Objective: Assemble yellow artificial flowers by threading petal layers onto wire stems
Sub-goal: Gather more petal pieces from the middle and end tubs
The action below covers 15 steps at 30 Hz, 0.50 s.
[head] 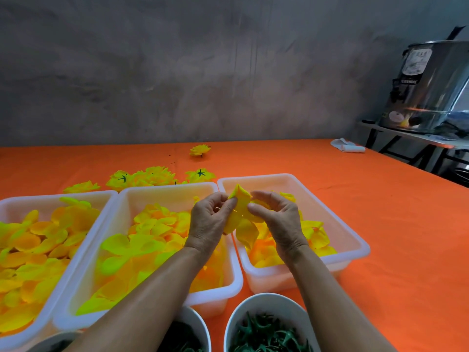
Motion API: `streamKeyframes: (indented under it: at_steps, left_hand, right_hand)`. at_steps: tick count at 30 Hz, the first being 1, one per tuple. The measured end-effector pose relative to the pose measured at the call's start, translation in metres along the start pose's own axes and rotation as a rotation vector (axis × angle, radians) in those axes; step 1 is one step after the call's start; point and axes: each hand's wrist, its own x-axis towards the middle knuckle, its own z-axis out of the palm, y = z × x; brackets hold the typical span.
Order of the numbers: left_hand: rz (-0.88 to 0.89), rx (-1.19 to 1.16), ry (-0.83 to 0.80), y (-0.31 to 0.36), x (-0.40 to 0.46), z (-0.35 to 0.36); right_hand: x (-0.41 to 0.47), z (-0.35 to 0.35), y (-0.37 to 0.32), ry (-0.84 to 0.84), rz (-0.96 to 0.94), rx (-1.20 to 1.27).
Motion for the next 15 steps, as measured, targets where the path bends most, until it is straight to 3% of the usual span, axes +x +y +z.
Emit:
streamKeyframes:
  at_steps: [7,10,15]
  left_hand:
    - [0.033,0.065,-0.066,0.0018,-0.0026,0.0021]
    - [-0.049,-0.048,-0.076,0.0021,-0.0021,-0.0001]
    - [-0.292,-0.323,-0.16,0.0058,-0.0025,-0.002]
  right_hand:
    - [-0.0007,0.002,0.0019,-0.012,-0.02,-0.002]
    - [-0.001,0.0021,0.0026,-0.069,0.039,-0.019]
    - [-0.0016,-0.0052,-0.0019,-0.177,0.267,0.195]
